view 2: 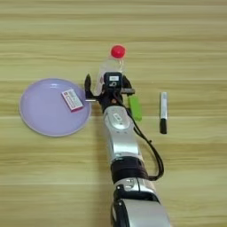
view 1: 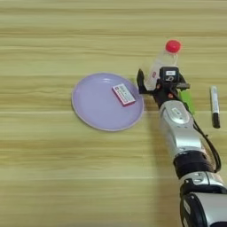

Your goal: Move the objects on the table

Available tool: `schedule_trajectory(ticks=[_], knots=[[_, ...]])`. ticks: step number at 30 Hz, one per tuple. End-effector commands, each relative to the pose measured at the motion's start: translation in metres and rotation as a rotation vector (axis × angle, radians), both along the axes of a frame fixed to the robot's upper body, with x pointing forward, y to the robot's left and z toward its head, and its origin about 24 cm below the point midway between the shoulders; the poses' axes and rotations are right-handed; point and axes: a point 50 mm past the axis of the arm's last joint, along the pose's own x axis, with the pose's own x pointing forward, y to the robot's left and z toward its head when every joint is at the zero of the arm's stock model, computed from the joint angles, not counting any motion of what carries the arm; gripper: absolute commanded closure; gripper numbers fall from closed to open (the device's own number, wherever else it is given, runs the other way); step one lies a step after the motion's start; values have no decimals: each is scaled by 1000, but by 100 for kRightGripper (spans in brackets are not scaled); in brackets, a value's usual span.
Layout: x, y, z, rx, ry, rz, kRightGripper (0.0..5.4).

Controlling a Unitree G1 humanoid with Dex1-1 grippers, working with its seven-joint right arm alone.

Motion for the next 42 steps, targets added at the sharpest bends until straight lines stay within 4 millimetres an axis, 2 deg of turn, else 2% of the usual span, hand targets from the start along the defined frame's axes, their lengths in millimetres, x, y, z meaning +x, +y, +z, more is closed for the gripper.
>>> schedule_trajectory(ticks=[1,7,17,26,32,35,42], knots=[[4,3,34,-3,-120,21,4],[-9,1,34,-1,-94,23,4],[-44,-8,26,-8,-24,34,4],[-62,8,17,25,-63,31,4],[-67,18,19,-35,-150,9,4],[-70,23,9,-30,-137,1,4],[-70,23,5,-38,-140,-42,4]])
